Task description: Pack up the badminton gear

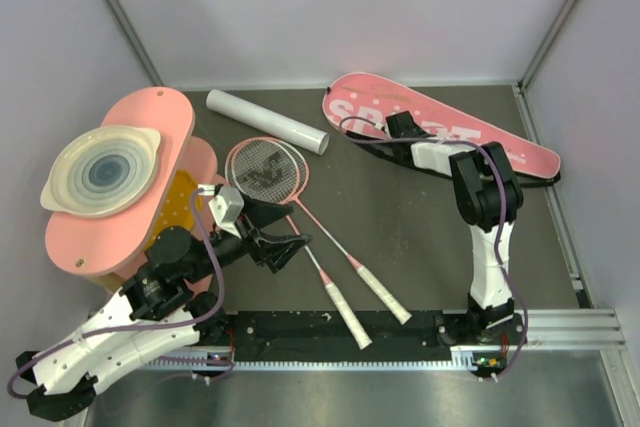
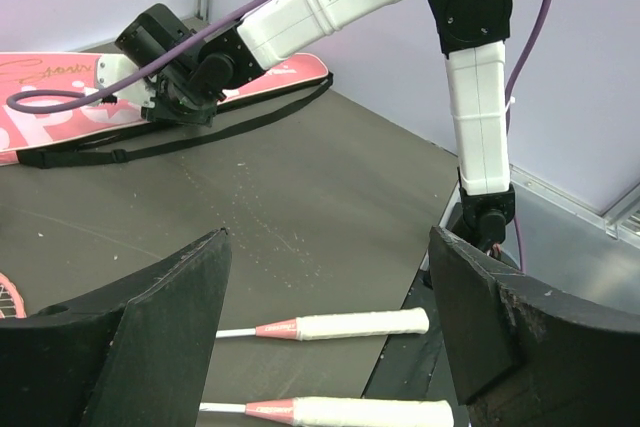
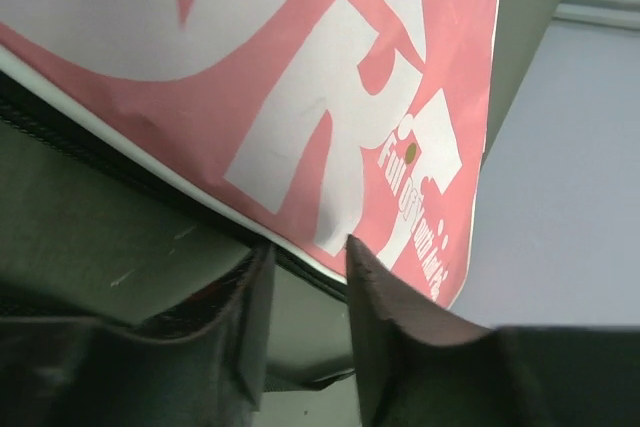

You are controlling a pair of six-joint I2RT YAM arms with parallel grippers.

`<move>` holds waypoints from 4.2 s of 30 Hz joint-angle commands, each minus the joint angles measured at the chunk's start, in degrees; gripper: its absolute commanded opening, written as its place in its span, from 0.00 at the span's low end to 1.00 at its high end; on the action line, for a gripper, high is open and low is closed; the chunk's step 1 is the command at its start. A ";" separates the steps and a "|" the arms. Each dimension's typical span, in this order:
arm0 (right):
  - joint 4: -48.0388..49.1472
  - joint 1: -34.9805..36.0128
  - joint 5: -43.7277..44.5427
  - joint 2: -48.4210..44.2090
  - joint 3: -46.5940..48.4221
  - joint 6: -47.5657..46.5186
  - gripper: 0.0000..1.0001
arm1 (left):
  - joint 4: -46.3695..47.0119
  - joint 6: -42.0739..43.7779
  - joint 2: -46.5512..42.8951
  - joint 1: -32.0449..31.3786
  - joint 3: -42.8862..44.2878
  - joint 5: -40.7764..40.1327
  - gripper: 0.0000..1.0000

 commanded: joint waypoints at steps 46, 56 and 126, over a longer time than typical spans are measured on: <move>15.04 -3.48 -7.57 -3.02 -6.59 -16.92 0.48 | 3.69 -1.55 4.01 -0.17 -1.79 -2.46 0.81; 20.03 -3.66 -5.83 -4.34 -11.96 -16.65 0.53 | 3.25 -1.02 3.65 -0.17 -1.96 -2.63 0.84; -41.29 -3.92 -37.98 -36.59 17.10 43.27 0.00 | 6.41 -21.24 43.29 -0.08 24.57 2.55 0.78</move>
